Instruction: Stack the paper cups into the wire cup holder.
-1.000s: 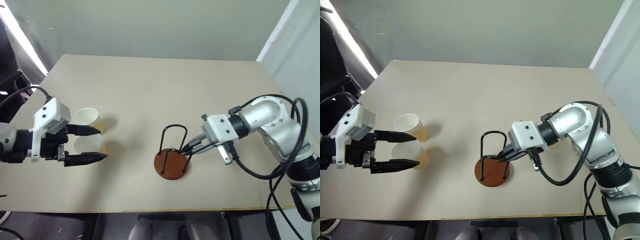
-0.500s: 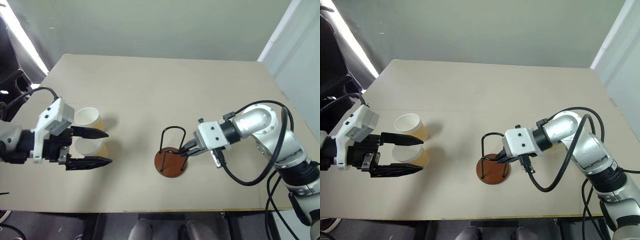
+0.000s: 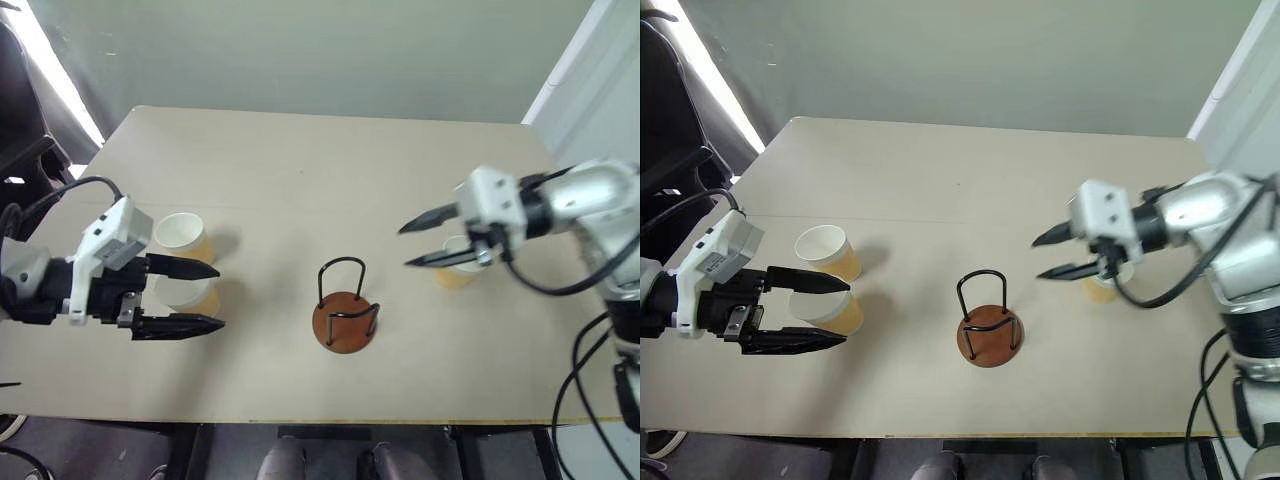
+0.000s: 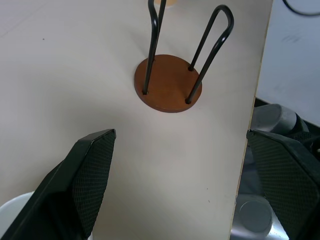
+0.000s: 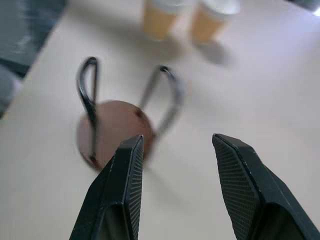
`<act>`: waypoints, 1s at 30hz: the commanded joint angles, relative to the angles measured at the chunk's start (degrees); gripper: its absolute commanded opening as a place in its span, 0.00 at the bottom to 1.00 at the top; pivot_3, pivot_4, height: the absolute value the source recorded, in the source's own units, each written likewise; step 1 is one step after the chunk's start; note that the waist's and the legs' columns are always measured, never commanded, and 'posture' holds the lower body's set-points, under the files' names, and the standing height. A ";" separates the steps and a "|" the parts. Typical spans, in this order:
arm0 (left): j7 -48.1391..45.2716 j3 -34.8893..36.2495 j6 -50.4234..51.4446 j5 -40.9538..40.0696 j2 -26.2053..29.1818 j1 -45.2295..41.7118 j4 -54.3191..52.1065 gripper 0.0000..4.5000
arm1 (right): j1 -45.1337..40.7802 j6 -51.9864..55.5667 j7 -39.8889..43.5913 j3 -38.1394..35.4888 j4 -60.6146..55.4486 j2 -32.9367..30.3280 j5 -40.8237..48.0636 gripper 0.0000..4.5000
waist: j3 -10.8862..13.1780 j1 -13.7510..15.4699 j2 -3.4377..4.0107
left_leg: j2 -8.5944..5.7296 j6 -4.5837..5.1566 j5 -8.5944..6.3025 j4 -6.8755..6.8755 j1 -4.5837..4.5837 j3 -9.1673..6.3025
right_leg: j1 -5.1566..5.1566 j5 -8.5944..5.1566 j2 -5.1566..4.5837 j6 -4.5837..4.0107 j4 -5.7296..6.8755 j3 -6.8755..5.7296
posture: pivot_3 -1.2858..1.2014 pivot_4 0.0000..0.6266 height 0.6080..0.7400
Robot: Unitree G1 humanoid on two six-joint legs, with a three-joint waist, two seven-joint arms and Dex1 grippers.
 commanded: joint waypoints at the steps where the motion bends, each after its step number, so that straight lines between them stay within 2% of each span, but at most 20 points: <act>1: -1.19 -1.55 -2.02 0.30 0.45 -2.88 1.23 1.00 | 1.08 0.37 1.10 -5.16 1.11 -5.27 0.65 0.47 | 0.00 0.07 0.00 | 0.00 0.00 0.00 0.00 -0.01 0.01 | 0.00 0.00 0.00 0.00 -0.03 0.00 | 0.52 0.24 1.00; 4: -1.61 -4.74 -3.03 0.97 -0.01 -5.59 2.43 1.00 | 4.66 -2.77 -0.45 -3.50 2.76 -7.14 -3.59 0.47 | 0.00 0.07 -0.02 | 0.00 0.00 0.00 -0.01 -0.01 0.01 | 0.00 0.00 0.00 0.00 -0.04 0.00 | 0.52 0.24 1.00; 10: -2.33 -8.31 -3.39 0.93 -0.73 -9.45 3.15 1.00 | 6.60 -9.29 -4.61 3.06 7.55 -4.25 -12.95 0.47 | 0.01 -0.65 -0.01 | 0.01 0.05 -0.02 0.01 0.16 0.05 | -0.03 0.00 0.00 0.00 0.06 0.09 | 0.52 0.24 1.00; 30: -0.33 1.14 0.85 -0.73 -0.18 -0.82 -1.94 1.00 | 6.83 -17.98 -3.95 7.70 17.86 0.04 -21.55 0.47 | 0.01 -0.43 0.00 | 0.01 0.07 -0.03 0.02 0.08 0.07 | -0.05 0.00 0.00 0.03 0.08 0.11 | 0.52 0.24 1.00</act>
